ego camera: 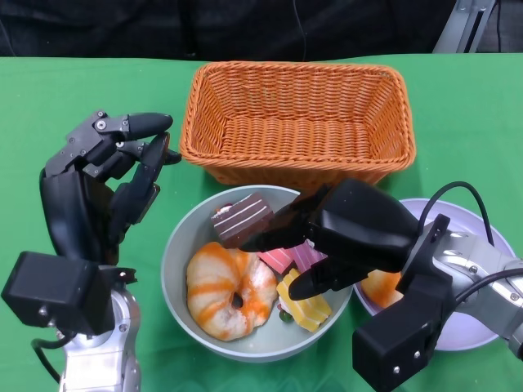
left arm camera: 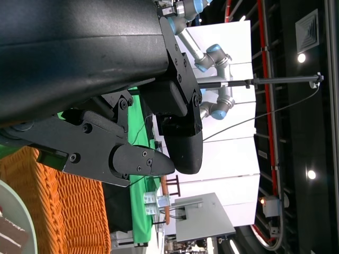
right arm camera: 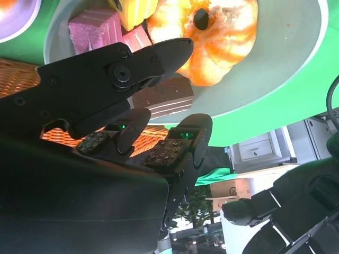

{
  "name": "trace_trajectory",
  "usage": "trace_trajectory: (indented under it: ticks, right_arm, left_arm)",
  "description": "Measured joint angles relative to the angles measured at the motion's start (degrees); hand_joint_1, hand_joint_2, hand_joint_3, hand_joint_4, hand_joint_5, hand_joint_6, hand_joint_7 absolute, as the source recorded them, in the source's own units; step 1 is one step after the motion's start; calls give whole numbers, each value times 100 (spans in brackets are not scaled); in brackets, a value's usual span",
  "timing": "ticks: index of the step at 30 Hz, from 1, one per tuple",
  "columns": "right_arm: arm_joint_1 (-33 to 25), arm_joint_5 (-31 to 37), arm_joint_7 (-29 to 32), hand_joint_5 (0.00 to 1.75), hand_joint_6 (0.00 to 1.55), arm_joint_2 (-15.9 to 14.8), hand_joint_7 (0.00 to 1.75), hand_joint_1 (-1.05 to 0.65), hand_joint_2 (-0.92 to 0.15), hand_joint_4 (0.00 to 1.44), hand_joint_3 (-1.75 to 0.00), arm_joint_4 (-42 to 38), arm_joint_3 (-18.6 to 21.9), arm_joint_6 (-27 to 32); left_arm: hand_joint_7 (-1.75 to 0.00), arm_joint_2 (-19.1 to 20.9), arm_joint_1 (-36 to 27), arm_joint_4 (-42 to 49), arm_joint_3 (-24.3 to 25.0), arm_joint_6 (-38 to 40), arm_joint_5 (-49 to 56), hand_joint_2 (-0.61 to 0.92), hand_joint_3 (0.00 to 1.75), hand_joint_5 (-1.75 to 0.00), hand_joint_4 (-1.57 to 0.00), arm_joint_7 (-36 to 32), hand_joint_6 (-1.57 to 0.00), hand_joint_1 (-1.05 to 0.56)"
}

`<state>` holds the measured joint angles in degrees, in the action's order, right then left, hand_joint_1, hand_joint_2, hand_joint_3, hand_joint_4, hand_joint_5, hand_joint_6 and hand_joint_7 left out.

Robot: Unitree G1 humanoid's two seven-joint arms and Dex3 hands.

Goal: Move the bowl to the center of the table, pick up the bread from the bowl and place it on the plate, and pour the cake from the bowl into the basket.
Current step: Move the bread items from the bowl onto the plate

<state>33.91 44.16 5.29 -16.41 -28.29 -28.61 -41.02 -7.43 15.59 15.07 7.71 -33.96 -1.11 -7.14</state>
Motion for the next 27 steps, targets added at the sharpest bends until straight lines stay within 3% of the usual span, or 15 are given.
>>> trace_trajectory:
  ticks: [27]
  right_arm:
    - [-2, 190, 58, 0, 75, -143, 0, -68, -87, 77, 0, 38, -69, 59]
  left_arm:
    - [-90, 5, -268, -504, -81, 576, -297, 92, 27, -129, -78, 80, -87, -23]
